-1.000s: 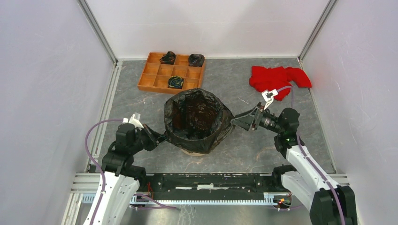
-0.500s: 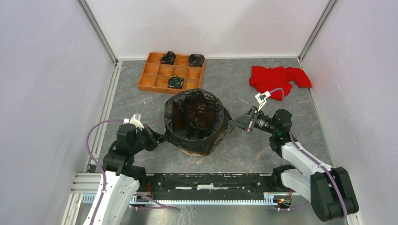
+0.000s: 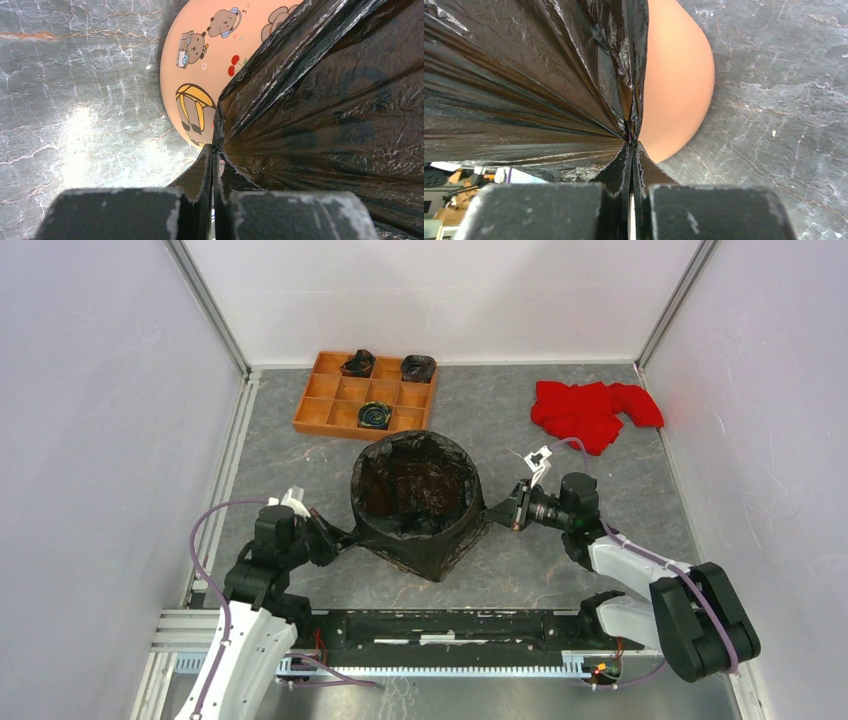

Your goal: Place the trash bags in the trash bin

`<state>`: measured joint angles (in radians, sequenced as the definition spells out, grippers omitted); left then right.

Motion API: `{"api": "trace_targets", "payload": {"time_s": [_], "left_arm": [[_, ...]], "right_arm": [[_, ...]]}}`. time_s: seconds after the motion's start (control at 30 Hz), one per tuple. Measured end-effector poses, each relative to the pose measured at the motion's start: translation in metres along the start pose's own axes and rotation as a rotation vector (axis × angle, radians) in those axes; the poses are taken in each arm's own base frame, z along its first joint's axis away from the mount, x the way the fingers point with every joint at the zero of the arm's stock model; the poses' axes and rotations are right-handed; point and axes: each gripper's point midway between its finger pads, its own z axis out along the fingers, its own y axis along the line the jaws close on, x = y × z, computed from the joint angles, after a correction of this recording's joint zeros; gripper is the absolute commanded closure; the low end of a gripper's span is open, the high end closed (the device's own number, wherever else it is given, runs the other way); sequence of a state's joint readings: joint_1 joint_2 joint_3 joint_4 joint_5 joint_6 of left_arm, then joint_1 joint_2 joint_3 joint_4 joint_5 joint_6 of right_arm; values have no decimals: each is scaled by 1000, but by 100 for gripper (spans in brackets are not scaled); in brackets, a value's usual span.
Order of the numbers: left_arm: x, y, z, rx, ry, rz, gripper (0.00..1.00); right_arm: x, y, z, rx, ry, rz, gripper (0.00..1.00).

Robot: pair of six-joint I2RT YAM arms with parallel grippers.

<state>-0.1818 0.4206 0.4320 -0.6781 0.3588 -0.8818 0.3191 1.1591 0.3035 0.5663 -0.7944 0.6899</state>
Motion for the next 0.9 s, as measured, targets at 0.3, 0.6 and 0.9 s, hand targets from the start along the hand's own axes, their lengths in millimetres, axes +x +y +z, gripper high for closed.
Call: {"api": "trace_targets", "payload": {"time_s": [0.3, 0.6, 0.9], "left_arm": [[0, 4, 2, -22, 2, -8, 98], [2, 26, 5, -136, 11, -39, 74], [-35, -2, -41, -158, -174, 7, 23]], "right_arm": [[23, -24, 3, 109, 69, -43, 87], [31, -32, 11, 159, 126, -82, 71], [20, -30, 19, 186, 137, -141, 42]]}}
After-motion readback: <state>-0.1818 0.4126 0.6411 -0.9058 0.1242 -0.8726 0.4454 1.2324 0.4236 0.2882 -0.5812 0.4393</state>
